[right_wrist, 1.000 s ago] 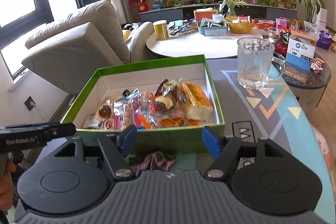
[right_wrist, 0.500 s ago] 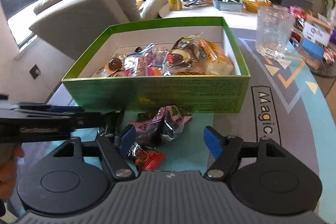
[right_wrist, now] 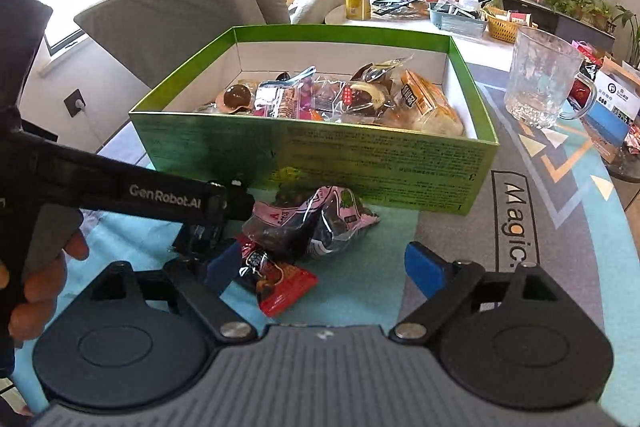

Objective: Organize snacks
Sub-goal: 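Grasp the black striped packet with the left tool while the right grasps a pink wrapper, then lift both held snacks and carry them over the green box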

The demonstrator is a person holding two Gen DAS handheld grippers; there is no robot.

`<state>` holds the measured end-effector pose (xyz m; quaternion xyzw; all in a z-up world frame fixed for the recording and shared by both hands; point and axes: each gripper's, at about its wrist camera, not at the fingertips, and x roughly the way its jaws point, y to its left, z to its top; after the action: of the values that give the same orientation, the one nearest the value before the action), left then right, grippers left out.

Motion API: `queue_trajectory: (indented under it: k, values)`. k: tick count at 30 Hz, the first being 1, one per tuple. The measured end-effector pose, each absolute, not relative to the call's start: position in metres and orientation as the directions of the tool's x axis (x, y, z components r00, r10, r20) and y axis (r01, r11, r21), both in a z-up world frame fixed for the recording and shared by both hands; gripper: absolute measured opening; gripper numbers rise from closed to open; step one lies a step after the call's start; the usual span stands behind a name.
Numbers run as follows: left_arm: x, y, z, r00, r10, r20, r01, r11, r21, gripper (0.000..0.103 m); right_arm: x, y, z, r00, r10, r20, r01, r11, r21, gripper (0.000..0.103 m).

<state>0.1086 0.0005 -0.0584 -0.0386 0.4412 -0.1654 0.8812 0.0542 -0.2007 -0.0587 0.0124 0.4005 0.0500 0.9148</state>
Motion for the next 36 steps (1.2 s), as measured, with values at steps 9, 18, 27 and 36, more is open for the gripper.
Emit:
queue_trajectory:
  k: [9,18,27,36]
  values:
    - [0.097,0.037,-0.042,0.589,-0.373,-0.717,0.286,0.926,-0.247,0.026,0.058,-0.198,-0.064,0.665,0.082,-0.743,-0.067,0.996,0.051,0.048]
    - [0.080,0.088,0.010,0.691,-0.390,-0.608,0.261,0.920,-0.294,0.026,0.038,-0.247,-0.044,0.716,0.021,-0.698,0.065,0.993,0.097,0.048]
    - [0.086,0.099,0.033,0.757,-0.360,-0.545,0.235,0.929,-0.287,0.026,0.012,-0.242,-0.051,0.715,0.054,-0.698,0.008,0.996,0.085,0.048]
    - [0.084,0.103,0.052,0.786,-0.328,-0.524,0.216,0.940,-0.265,0.026,0.068,-0.175,-0.068,0.721,0.064,-0.690,-0.080,0.997,0.009,0.049]
